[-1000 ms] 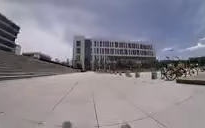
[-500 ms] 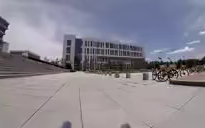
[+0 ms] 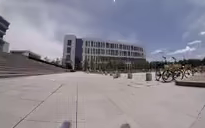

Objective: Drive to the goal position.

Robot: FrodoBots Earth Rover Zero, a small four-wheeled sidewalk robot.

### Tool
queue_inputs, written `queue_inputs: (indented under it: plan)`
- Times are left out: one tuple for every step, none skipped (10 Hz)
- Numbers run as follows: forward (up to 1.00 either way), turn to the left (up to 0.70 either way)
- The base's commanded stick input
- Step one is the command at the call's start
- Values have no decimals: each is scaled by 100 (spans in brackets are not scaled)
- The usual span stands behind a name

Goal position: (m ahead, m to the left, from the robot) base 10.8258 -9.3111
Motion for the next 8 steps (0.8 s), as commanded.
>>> queue_inputs:
  plan:
    - [70, 0]
    - [70, 0]
    - [70, 0]
    - [70, -4]
    - [70, -21]
    - [70, -35]
    - [70, -35]
    - [70, -35]
